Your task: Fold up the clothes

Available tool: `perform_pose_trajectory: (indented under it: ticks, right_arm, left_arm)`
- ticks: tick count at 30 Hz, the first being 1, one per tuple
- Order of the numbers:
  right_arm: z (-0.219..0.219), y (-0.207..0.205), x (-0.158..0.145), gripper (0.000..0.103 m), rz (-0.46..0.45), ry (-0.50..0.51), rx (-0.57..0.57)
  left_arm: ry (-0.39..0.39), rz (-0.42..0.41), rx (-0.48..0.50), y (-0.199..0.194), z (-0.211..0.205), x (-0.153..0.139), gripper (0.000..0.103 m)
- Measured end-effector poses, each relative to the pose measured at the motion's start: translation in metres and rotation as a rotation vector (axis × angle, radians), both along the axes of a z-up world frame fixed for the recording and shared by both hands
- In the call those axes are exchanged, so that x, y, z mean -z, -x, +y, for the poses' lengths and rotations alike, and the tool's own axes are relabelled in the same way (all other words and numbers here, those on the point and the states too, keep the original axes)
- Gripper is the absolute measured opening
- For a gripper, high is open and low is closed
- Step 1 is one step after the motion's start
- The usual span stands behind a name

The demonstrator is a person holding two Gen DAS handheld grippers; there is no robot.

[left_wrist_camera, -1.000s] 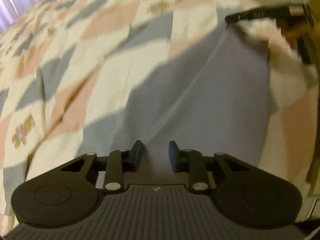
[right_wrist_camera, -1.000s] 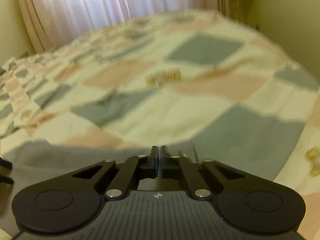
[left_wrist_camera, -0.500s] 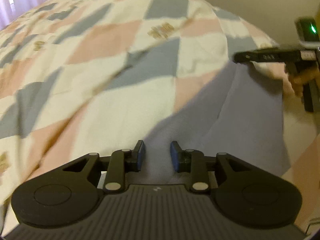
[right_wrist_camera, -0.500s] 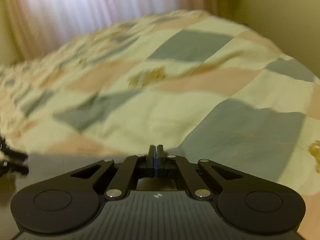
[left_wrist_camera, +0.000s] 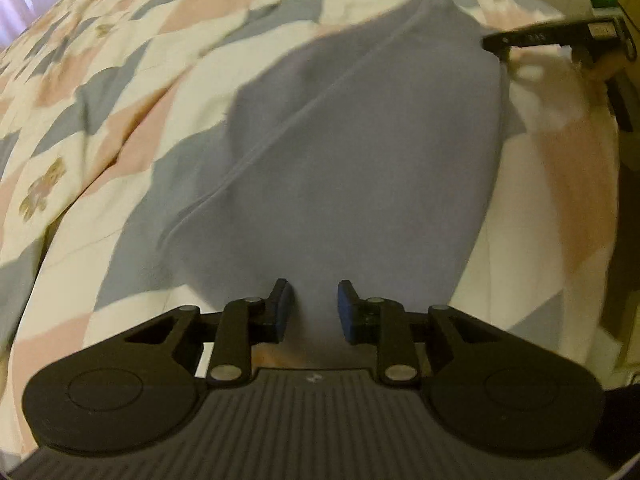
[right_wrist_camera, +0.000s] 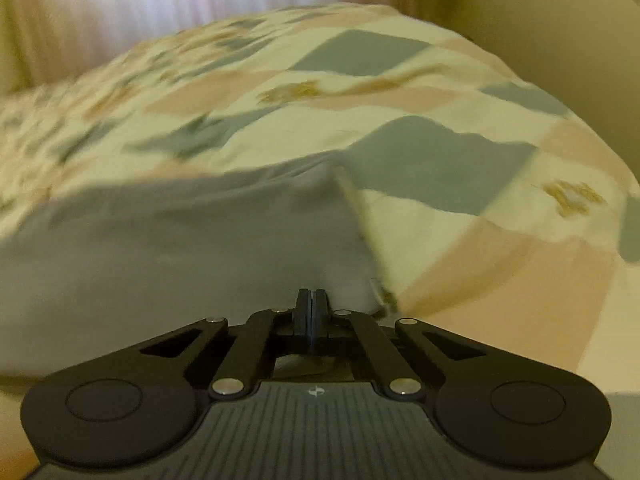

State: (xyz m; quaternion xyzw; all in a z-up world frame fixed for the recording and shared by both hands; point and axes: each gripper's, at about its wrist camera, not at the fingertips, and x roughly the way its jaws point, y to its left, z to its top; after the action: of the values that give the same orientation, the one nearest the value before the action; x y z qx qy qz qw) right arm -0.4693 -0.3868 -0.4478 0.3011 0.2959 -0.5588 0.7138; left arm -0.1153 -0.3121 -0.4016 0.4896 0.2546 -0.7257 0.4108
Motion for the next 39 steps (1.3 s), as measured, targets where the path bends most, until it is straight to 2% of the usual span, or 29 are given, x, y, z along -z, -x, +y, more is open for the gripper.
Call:
perform_pose_trajectory:
  ticks: [1, 2, 3, 4, 6, 8, 10, 11, 13, 17, 23, 27, 29, 32, 34, 36, 39]
  right_arm:
    - [0.004, 0.001, -0.009, 0.001, 0.012, 0.020, 0.017]
    - [0.008, -0.002, -0.018, 0.011, 0.034, 0.048, 0.020]
    - [0.013, -0.007, -0.025, 0.015, 0.037, 0.075, 0.015]
    - [0.019, -0.011, -0.030, 0.016, 0.017, 0.091, 0.009]
    - [0.021, -0.023, -0.029, 0.017, -0.036, 0.073, -0.008]
    - [0.021, -0.037, -0.014, 0.020, -0.015, 0.009, -0.008]
    - [0.020, -0.037, 0.003, 0.020, 0.017, -0.052, 0.075]
    - [0.021, -0.032, 0.004, 0.022, -0.006, -0.054, 0.133]
    - [0.026, -0.024, -0.003, 0.029, -0.058, -0.059, 0.244]
    - [0.046, -0.030, -0.018, 0.033, -0.039, -0.056, 0.345]
    - [0.085, -0.067, -0.027, 0.037, -0.019, -0.071, 0.447]
    - [0.111, -0.097, -0.033, 0.037, -0.034, -0.080, 0.490]
    - [0.123, -0.114, -0.041, 0.037, -0.044, -0.075, 0.499]
    - [0.140, -0.152, -0.056, 0.037, -0.080, -0.027, 0.458]
    - [0.148, -0.184, -0.061, 0.037, -0.156, 0.022, 0.361]
    - [0.150, -0.219, -0.055, 0.032, -0.219, 0.011, 0.259]
    - [0.148, -0.260, -0.029, 0.032, -0.156, -0.117, 0.245]
  left_arm:
    - [0.003, 0.010, -0.012, -0.003, 0.001, -0.006, 0.023]
    - [0.024, 0.017, -0.010, -0.004, 0.001, -0.014, 0.023]
    - [0.045, 0.028, 0.000, -0.004, 0.000, -0.021, 0.023]
    - [0.052, 0.032, 0.004, -0.004, -0.005, -0.022, 0.023]
    - [0.064, 0.038, 0.013, -0.003, -0.015, -0.022, 0.023]
    - [0.007, -0.015, -0.025, -0.003, -0.033, -0.007, 0.023]
    - [-0.055, -0.059, -0.064, -0.003, -0.049, 0.004, 0.022]
    - [-0.087, -0.074, -0.083, -0.002, -0.055, 0.008, 0.022]
    - [-0.116, -0.066, -0.110, -0.001, -0.061, 0.004, 0.022]
    - [-0.152, -0.065, -0.101, 0.003, -0.065, 0.000, 0.022]
    - [-0.167, -0.029, -0.039, -0.005, -0.071, -0.004, 0.022]
    - [-0.136, -0.003, 0.031, -0.014, -0.071, -0.012, 0.022]
    - [-0.093, 0.050, 0.078, -0.022, -0.070, -0.018, 0.022]
    - [0.007, 0.189, 0.194, -0.043, -0.068, -0.020, 0.021]
    - [0.021, 0.192, 0.231, -0.056, -0.074, -0.004, 0.016]
    - [-0.005, 0.126, 0.228, -0.070, -0.084, 0.018, 0.015]
    - [0.011, 0.097, 0.237, -0.095, -0.093, 0.022, 0.016]
